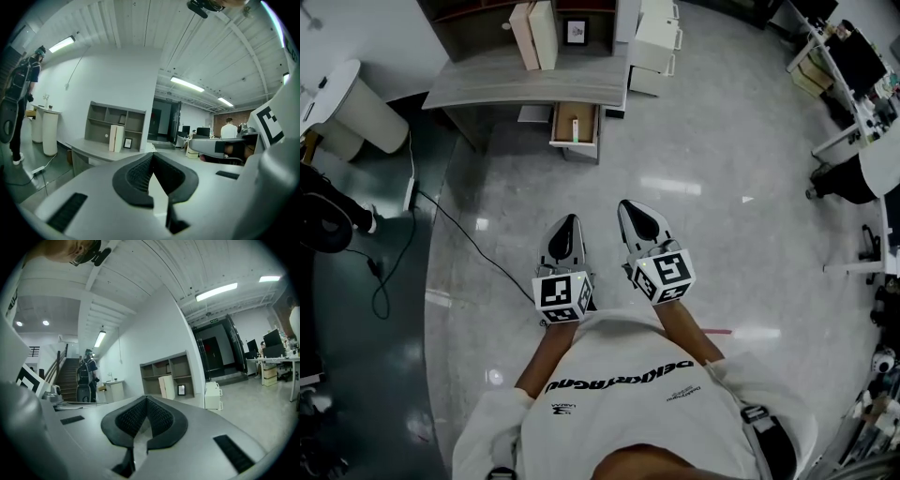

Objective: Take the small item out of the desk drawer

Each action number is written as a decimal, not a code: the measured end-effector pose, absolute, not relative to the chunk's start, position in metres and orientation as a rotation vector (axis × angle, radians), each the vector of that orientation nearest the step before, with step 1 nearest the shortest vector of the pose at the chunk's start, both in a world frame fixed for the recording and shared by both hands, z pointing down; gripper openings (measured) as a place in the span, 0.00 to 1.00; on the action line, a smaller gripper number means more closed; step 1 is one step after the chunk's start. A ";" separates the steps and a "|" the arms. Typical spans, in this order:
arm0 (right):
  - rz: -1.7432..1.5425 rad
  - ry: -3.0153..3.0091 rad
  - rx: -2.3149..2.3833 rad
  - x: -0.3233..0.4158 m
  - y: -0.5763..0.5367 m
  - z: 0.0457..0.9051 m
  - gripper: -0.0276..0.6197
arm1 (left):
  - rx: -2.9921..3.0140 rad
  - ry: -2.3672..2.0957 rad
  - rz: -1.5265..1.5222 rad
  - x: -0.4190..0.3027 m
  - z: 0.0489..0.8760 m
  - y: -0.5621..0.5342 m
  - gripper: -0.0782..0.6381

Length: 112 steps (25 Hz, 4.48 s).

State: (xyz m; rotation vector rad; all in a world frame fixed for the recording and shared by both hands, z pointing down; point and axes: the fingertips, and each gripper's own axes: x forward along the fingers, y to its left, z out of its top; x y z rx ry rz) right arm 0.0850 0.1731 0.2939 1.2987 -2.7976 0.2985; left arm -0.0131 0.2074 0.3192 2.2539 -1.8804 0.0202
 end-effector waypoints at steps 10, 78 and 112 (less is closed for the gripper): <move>0.342 -2.705 1.444 0.018 0.031 0.288 0.09 | 2.322 -1.772 0.062 -0.086 0.308 0.057 0.13; 0.675 -2.438 1.240 0.022 -0.195 0.553 0.09 | 1.902 -1.697 0.472 -0.089 0.606 -0.210 0.13; 0.826 -2.336 1.182 0.038 -0.180 0.648 0.09 | 1.702 -1.597 0.685 -0.084 0.767 -0.264 0.32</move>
